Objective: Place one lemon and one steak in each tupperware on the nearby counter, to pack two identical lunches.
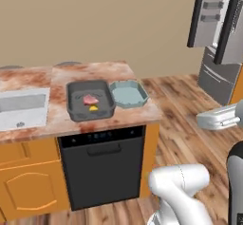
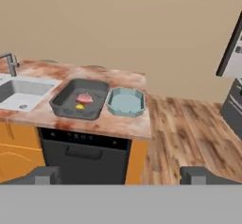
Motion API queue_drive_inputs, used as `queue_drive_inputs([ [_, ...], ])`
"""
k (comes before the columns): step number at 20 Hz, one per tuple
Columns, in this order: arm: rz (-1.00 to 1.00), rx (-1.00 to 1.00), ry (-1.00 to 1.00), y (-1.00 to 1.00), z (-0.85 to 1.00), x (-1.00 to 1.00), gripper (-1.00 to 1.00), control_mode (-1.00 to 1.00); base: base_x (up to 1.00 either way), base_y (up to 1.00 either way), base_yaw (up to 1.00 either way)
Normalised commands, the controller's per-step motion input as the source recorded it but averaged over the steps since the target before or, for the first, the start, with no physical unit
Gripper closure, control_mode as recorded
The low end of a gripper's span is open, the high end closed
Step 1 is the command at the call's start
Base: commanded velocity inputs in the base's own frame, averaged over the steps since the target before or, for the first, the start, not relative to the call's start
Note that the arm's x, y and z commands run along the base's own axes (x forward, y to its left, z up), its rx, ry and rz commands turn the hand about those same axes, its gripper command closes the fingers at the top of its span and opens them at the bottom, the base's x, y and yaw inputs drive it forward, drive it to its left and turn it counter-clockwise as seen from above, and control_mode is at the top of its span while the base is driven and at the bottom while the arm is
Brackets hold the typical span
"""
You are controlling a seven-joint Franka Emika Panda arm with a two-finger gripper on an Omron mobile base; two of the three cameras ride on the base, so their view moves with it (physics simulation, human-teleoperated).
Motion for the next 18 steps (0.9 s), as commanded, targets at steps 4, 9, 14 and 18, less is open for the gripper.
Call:
queue_drive_inputs([
  [4, 0.00, 0.00, 0.00, 0.00, 0.00, 0.00, -1.00, 1.00, -0.04, -1.00, -0.21],
  [9, 0.00, 0.00, 0.00, 0.00, 0.00, 0.00, -1.00, 1.00, 0.02, -1.00, -0.20],
  [14, 0.00, 0.00, 0.00, 0.00, 0.00, 0.00, -1.00, 1.00, 0.10, -1.00, -0.16],
  [18, 0.00, 0.00, 0.00, 0.00, 0.00, 0.00, -1.00, 1.00, 0.22, -0.88, -0.12],
])
